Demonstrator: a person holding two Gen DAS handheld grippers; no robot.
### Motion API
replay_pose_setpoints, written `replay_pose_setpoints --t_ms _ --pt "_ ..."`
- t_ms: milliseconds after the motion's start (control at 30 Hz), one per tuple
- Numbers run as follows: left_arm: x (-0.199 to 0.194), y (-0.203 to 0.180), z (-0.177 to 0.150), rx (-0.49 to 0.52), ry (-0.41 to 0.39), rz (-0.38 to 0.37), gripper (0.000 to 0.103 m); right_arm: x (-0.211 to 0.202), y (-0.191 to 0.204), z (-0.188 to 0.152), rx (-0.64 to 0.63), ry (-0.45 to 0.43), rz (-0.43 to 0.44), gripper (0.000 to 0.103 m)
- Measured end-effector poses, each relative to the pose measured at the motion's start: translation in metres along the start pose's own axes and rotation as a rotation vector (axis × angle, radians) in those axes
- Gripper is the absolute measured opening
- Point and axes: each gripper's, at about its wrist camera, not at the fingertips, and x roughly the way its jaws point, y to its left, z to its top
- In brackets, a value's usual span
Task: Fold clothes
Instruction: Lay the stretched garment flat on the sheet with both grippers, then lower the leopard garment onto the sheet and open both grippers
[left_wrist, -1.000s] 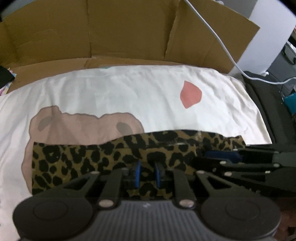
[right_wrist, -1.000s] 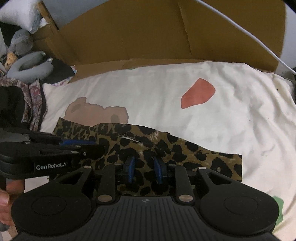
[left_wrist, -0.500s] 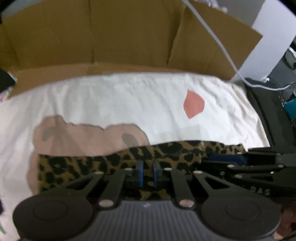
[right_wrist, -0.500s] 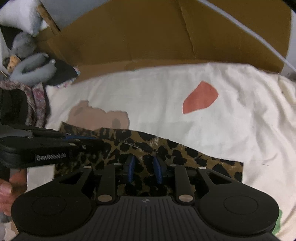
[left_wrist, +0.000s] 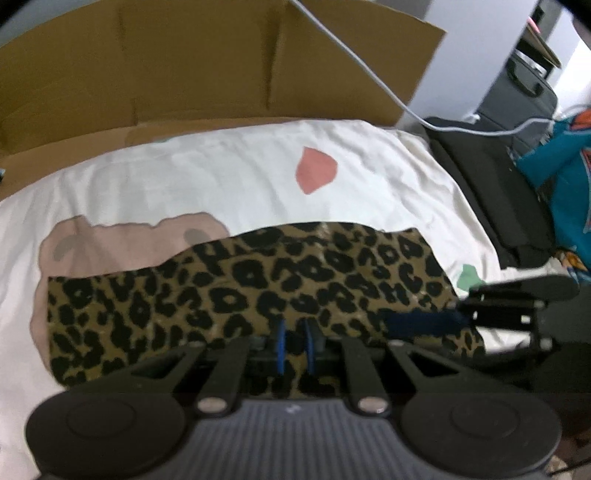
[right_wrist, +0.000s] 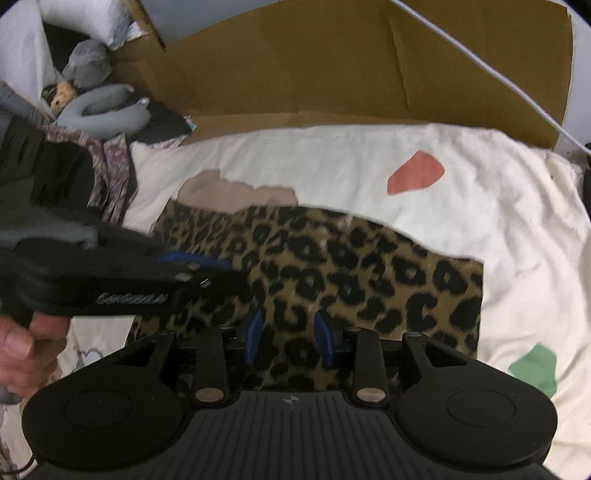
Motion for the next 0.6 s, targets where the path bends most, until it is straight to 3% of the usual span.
replay_pose_setpoints --t_ms 100,167,367,600 --pt "0.013 -0.001 0.004 0.007 0.014 0.01 0.012 0.002 0.003 -0.013 -0.017 0.035 0.004 0.038" --pt "0.024 0.003 0.007 -0.01 0.044 0.027 0.003 0.003 0.003 -0.023 -0.027 0.064 -0.002 0.038" --pt "0.034 0.012 0.009 -0.041 0.069 0.015 0.003 -0.004 -0.009 -0.048 -0.041 0.118 -0.045 0.038" --pt "0.014 0.008 0.002 -0.033 0.067 0.024 0.005 -0.021 -0.025 -0.066 -0.037 0.137 -0.1 0.037"
